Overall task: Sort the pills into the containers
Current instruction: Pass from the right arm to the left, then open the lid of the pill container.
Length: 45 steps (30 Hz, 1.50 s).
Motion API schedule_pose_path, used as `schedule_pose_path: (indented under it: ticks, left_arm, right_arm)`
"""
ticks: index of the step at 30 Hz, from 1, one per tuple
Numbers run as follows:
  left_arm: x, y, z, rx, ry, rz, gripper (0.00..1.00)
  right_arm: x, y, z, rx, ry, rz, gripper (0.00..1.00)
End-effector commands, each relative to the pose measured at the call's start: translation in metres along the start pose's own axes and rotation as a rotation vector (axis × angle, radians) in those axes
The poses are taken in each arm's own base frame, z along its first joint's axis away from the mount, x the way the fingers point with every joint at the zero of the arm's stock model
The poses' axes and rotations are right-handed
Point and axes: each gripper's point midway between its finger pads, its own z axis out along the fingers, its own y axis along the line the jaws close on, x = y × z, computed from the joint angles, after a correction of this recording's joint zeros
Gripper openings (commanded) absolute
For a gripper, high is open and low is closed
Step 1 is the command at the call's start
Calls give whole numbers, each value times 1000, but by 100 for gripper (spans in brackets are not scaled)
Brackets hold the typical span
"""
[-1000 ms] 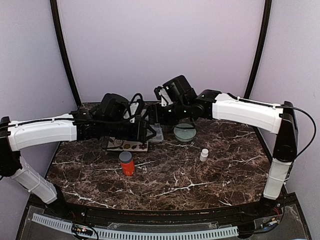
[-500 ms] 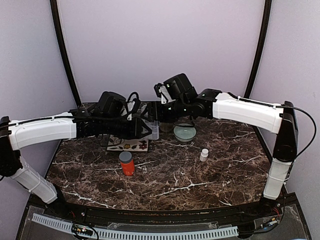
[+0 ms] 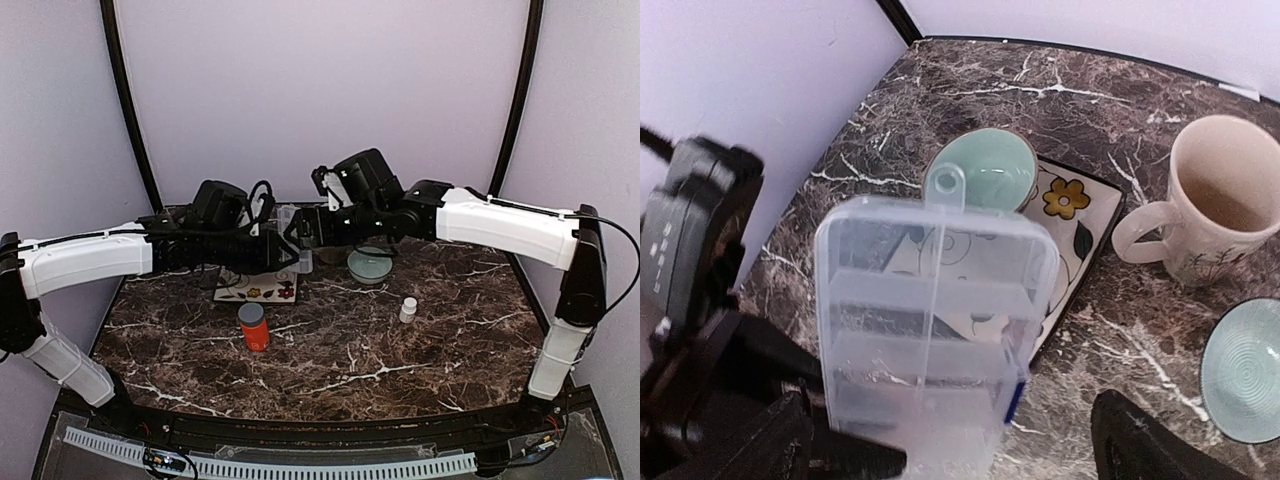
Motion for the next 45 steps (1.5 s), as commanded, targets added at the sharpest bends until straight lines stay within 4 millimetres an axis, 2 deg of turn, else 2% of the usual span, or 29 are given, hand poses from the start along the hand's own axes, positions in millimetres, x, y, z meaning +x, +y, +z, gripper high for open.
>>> schedule_pose_path:
  ticks: [1, 5, 9, 14, 16, 19, 24, 28, 34, 40, 45]
  left_arm:
    - [-8, 9, -3, -19, -39, -7, 0]
    - [-9, 12, -3, -25, -51, -13, 0]
    - [-13, 12, -7, -32, -67, -7, 0]
    - [-20, 10, -17, -41, -98, 3, 0]
    - [-21, 8, -19, -33, -100, -5, 0]
    - [-22, 6, -21, -27, -104, -18, 0]
    - [-23, -1, -28, 7, -104, -2, 0]
    - [-26, -12, -30, 83, -92, 12, 0]
    - [-23, -28, -33, 291, -39, -3, 0]
    - [-22, -35, -38, 442, -11, -2, 0]
    - [-15, -55, -48, 607, 46, 20, 0]
  right_arm:
    - [-23, 1, -30, 14, -88, -69, 100]
    - [-35, -4, -50, 44, -137, -104, 100]
    - [-56, -14, -76, 93, -278, -106, 100]
    - [-89, -3, -114, -110, -447, -97, 100]
    - [-101, -7, -122, -141, -496, -87, 96]
    - [-107, -14, -122, -155, -516, -91, 89]
    - [-94, -19, -107, -172, -475, -131, 85]
    - [-80, -26, -94, -198, -429, -64, 83]
    - [-65, -19, -90, -283, -343, 3, 81]
    - [-43, -25, -84, -311, -259, 39, 81]
    - [-35, -27, -82, -394, -221, 93, 81]
